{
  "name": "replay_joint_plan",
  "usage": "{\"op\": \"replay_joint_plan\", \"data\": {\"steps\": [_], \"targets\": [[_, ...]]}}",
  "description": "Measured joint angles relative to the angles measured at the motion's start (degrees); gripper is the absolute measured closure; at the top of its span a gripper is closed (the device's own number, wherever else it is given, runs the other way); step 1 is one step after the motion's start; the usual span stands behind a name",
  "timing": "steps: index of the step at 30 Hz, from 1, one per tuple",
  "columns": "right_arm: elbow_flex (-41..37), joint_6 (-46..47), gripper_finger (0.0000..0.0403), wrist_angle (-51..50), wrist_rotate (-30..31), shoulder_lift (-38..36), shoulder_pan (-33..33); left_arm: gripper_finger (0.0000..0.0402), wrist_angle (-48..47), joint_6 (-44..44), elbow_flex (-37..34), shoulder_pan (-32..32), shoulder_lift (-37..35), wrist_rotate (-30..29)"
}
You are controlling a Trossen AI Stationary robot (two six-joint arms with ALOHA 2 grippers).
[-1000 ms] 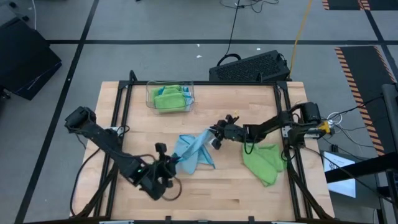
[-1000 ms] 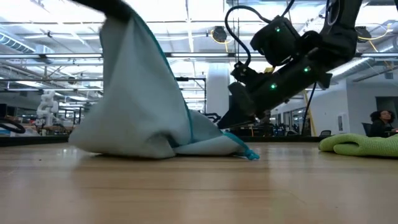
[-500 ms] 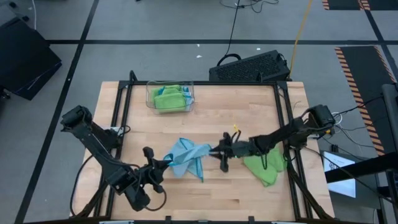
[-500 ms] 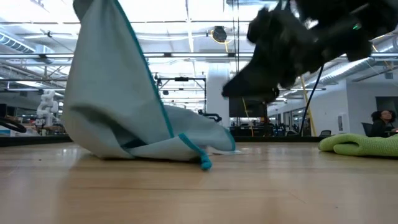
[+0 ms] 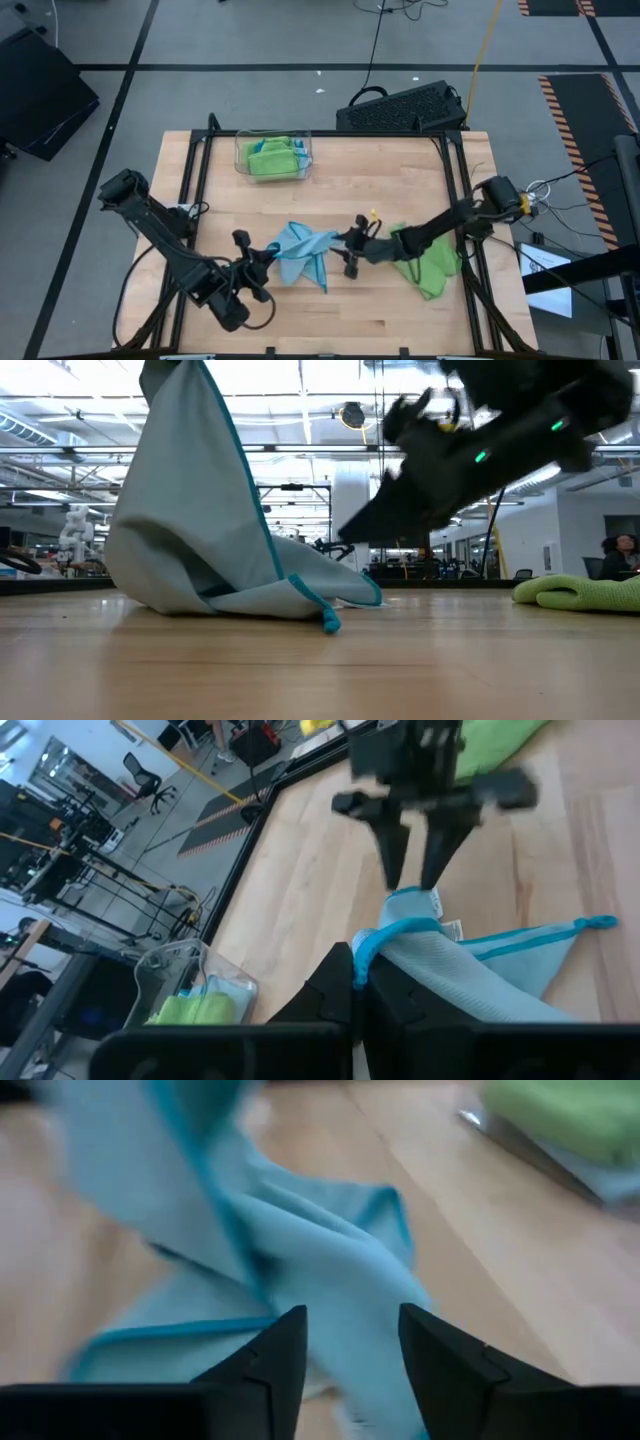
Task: Fold microfiber towels
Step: Fold the blue microfiber cloth
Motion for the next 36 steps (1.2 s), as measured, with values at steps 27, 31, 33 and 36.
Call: {"op": "replay_joint_plan", "data": {"steps": [27, 31, 33, 36], "targets": [[4.6, 1.9, 0.0395, -15.6, -5.9, 2.4, -17.1, 0.0397, 18.2, 23.4, 0.0, -15.3, 0.0, -13.5], [4.6, 0.4, 0.0381, -15.2, -15.5, -1.3, -14.2, 0.0392, 17.5, 21.9, 0.0, -15.9, 0.0, -13.5], [4.6, -1.1, 0.0369, -15.3, -19.8, -2.6, -11.5, 0.0391, 17.0, 21.2, 0.0, -15.4, 0.0, -13.4], [4.6, -2.5, 0.0344, -14.6, -22.5, -3.3, -6.6, 0.0393, 15.6, 19.9, 0.0, -14.6, 0.0, -12.5]]}}
